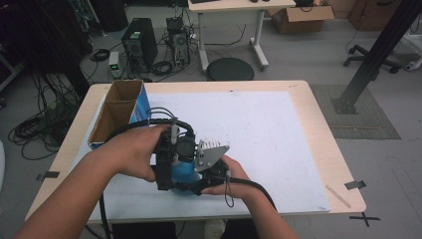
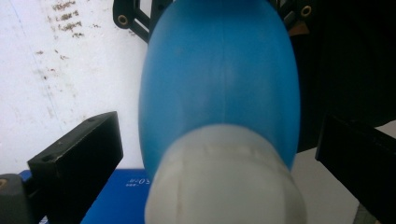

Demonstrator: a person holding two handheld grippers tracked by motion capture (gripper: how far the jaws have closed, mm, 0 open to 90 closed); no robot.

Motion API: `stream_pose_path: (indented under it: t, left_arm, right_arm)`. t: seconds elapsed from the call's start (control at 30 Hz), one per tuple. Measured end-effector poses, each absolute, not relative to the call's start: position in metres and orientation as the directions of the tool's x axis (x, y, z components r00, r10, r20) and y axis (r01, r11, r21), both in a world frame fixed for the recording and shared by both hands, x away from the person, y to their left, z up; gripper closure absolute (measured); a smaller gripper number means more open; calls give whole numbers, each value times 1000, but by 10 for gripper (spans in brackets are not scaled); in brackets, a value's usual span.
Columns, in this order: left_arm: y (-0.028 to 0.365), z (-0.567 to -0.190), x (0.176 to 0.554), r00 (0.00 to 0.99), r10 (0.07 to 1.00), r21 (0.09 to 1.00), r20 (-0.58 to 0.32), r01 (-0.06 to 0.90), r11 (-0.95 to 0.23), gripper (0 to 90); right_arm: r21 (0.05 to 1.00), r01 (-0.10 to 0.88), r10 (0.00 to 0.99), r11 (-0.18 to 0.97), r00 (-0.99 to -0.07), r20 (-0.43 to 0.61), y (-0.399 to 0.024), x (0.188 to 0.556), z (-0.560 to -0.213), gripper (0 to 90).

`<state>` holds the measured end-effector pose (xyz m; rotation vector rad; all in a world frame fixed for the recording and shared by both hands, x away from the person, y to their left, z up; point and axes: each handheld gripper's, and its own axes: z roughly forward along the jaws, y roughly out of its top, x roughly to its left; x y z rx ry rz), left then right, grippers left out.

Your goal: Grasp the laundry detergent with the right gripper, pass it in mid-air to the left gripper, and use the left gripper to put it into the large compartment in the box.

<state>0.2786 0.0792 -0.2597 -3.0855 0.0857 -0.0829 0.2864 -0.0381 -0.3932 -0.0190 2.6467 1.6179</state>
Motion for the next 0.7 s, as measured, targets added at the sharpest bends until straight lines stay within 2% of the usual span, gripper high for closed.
stream_pose_path:
  t: [0.4, 0.7]
  left_arm:
    - [79, -261, 277, 997, -56, -53, 52, -53, -997, 24]
    - [79, -263, 278, 997, -58, -58, 58, -55, -997, 68]
  right_arm:
    - [885, -35, 11, 463, -999, -46, -34, 285, -391, 451]
    - [885, -25, 12, 465, -999, -34, -31, 283, -391, 452]
